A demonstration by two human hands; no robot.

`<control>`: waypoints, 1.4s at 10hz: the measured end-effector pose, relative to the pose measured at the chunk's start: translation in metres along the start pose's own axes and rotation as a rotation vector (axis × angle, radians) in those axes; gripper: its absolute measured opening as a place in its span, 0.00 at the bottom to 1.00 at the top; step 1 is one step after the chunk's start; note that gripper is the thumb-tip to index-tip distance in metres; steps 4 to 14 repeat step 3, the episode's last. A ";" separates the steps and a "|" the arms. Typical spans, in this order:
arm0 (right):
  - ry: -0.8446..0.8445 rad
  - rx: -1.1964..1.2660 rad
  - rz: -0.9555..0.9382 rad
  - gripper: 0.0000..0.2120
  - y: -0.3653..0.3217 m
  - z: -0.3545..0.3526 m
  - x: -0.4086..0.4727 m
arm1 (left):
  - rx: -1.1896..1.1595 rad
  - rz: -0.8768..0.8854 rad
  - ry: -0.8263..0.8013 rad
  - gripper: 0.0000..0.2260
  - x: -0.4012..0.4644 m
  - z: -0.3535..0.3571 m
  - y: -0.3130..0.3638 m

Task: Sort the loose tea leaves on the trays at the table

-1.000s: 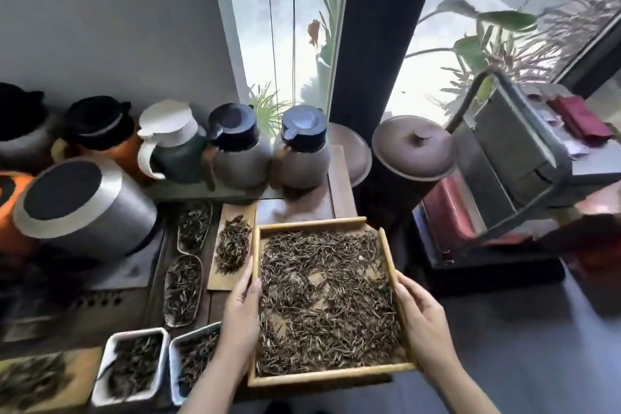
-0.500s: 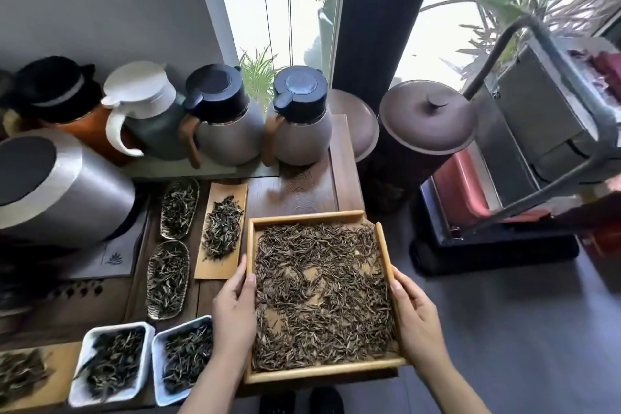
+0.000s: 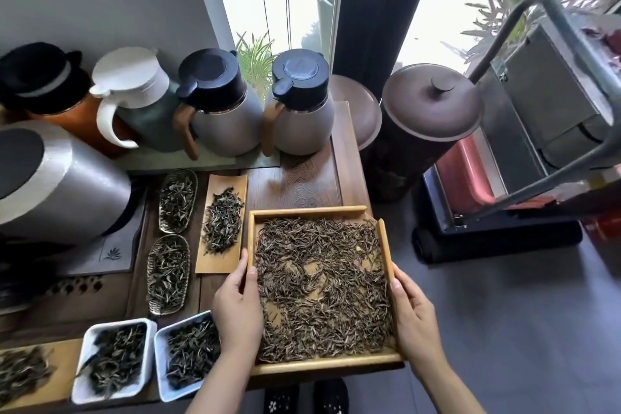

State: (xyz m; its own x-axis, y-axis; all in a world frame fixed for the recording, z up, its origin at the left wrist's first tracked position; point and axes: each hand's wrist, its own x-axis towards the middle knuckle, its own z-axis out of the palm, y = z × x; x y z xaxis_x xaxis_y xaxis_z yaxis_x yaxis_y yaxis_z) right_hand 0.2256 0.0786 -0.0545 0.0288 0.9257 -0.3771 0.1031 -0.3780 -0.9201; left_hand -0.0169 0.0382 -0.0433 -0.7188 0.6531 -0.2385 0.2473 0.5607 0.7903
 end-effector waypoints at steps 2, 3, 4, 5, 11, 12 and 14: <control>-0.016 -0.041 -0.013 0.14 -0.002 0.002 -0.001 | 0.034 -0.029 0.042 0.16 -0.005 0.005 0.012; -0.017 -0.151 -0.004 0.16 -0.009 0.002 -0.002 | 0.044 -0.049 0.077 0.16 -0.010 -0.003 0.026; -0.017 -0.151 -0.004 0.16 -0.009 0.002 -0.002 | 0.044 -0.049 0.077 0.16 -0.010 -0.003 0.026; -0.017 -0.151 -0.004 0.16 -0.009 0.002 -0.002 | 0.044 -0.049 0.077 0.16 -0.010 -0.003 0.026; -0.017 -0.151 -0.004 0.16 -0.009 0.002 -0.002 | 0.044 -0.049 0.077 0.16 -0.010 -0.003 0.026; -0.017 -0.151 -0.004 0.16 -0.009 0.002 -0.002 | 0.044 -0.049 0.077 0.16 -0.010 -0.003 0.026; -0.017 -0.151 -0.004 0.16 -0.009 0.002 -0.002 | 0.044 -0.049 0.077 0.16 -0.010 -0.003 0.026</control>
